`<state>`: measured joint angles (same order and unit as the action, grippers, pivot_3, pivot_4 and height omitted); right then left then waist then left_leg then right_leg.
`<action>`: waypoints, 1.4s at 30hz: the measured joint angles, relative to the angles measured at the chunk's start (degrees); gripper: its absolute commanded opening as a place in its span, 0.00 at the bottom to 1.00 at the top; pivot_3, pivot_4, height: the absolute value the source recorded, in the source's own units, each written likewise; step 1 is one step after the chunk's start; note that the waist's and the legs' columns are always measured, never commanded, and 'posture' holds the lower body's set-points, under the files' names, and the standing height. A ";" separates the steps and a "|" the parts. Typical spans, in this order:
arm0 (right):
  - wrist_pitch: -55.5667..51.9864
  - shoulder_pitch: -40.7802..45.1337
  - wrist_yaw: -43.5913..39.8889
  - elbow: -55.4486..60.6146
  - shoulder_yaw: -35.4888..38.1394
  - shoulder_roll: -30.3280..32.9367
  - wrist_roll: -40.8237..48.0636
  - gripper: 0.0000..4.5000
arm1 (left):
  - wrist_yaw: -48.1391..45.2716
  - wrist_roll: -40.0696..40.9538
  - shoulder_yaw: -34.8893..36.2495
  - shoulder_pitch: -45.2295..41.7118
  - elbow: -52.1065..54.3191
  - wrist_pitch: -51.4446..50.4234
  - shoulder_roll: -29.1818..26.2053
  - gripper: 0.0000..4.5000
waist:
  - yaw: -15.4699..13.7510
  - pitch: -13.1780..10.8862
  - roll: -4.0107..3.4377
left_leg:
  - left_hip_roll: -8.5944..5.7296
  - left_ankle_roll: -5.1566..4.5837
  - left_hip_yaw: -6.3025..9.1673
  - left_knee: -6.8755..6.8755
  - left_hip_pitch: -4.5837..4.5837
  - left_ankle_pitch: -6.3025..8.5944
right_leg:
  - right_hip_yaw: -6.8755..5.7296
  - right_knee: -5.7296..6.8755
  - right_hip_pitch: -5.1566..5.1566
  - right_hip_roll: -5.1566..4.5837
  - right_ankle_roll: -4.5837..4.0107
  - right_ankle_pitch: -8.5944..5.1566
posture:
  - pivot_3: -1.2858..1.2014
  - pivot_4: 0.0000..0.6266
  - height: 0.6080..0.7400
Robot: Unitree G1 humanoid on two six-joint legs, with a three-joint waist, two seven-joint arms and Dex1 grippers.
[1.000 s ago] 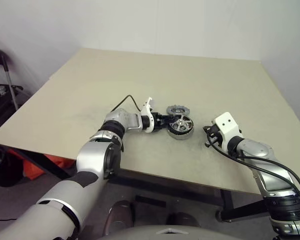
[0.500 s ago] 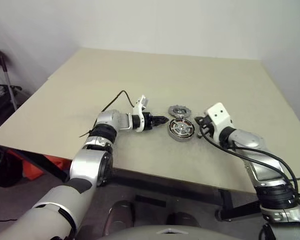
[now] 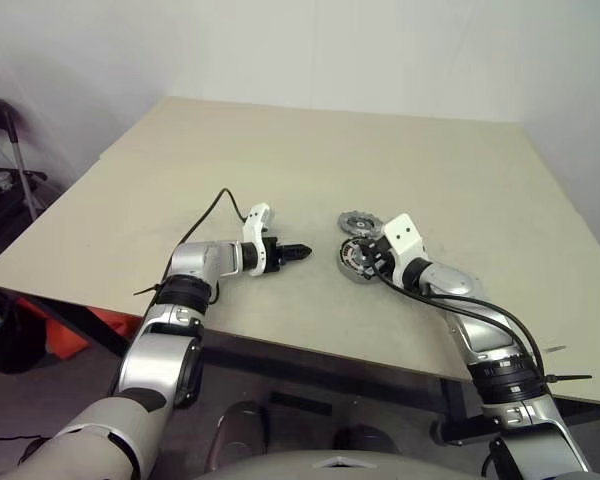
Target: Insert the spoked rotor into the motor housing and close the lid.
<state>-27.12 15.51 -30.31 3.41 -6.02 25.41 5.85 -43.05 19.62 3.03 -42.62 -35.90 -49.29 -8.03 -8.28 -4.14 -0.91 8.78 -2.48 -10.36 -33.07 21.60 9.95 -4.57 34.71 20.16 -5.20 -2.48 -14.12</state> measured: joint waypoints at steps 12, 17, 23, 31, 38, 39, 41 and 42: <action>4.99 9.38 -20.43 8.28 -4.88 24.39 -4.40 0.28 | -0.72 -4.48 -7.87 2.41 3.01 10.87 -1.93 0.53 | -0.23 -0.01 0.02 | 0.02 0.07 0.01 0.06 -0.03 -0.05 | 0.02 0.00 0.01 0.03 0.32 -0.17 | 0.52 0.00 1.00; 19.46 17.51 -28.42 -4.04 -14.48 28.54 -15.31 0.42 | -4.06 -11.53 -15.15 5.36 7.07 22.59 -6.81 0.53 | 1.17 -0.02 -0.01 | 0.05 0.11 0.01 0.04 0.15 -0.08 | 0.02 0.07 0.24 0.07 0.03 0.00 | 0.52 0.00 1.00; 34.08 23.94 -31.42 -16.91 -21.47 25.90 -24.30 0.42 | -10.19 -16.37 -20.89 7.84 12.03 32.34 -11.90 0.53 | 1.31 -0.01 -0.03 | 0.05 -0.28 0.00 -0.29 1.10 -0.08 | 0.02 0.39 1.08 0.06 -0.07 0.02 | 0.52 0.00 1.00; 43.20 25.73 -32.59 -22.67 -23.14 23.07 -29.15 0.42 | -14.48 -17.88 -21.57 8.39 13.84 35.80 -14.57 0.53 | 1.28 -0.02 -0.04 | 0.18 -0.37 0.01 -1.34 1.61 0.23 | 0.05 1.08 1.37 0.01 -0.15 -0.01 | 0.52 0.00 1.00; 45.59 26.39 -32.66 -24.52 -23.28 21.39 -31.09 0.42 | -14.33 -18.73 -21.65 8.73 13.84 36.14 -13.94 0.53 | 1.48 -0.02 -0.05 | 0.24 -0.25 0.01 -1.35 0.99 0.19 | 0.07 1.11 0.85 0.03 -0.14 0.02 | 0.52 0.00 1.00; 45.58 26.76 -32.68 -25.17 -23.28 20.83 -31.31 0.42 | -14.32 -18.86 -21.68 8.99 13.83 36.15 -13.91 0.53 | 1.53 -0.02 -0.05 | 0.24 -0.26 0.01 -1.35 0.99 0.19 | 0.07 1.11 0.85 0.03 -0.14 0.02 | 0.52 0.00 1.00; 45.64 27.59 -32.59 -26.80 -23.28 19.56 -31.71 0.42 | -14.32 -19.10 -21.75 9.28 13.83 36.14 -13.82 0.53 | 2.06 -0.02 -0.05 | 0.25 -0.26 0.01 -1.35 1.02 0.18 | 0.07 1.12 0.88 0.05 -0.15 0.02 | 0.52 0.00 1.00; 45.87 28.28 -32.24 -28.20 -23.33 18.81 -32.08 0.42 | -14.31 -19.20 -21.77 9.30 13.84 36.13 -13.73 0.53 | 2.46 -0.02 -0.04 | 0.25 -0.26 0.01 -1.35 1.03 0.18 | 0.07 1.13 0.90 0.05 -0.16 0.02 | 0.52 0.00 1.00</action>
<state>18.76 43.79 -62.55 -24.78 -29.35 44.23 -26.23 -57.36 0.42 -18.74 -33.32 -22.07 -13.16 -21.76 -5.82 -4.16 -0.95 9.03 -2.74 -10.35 -34.41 22.63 10.13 -4.50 35.84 21.06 -5.16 -2.64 -14.10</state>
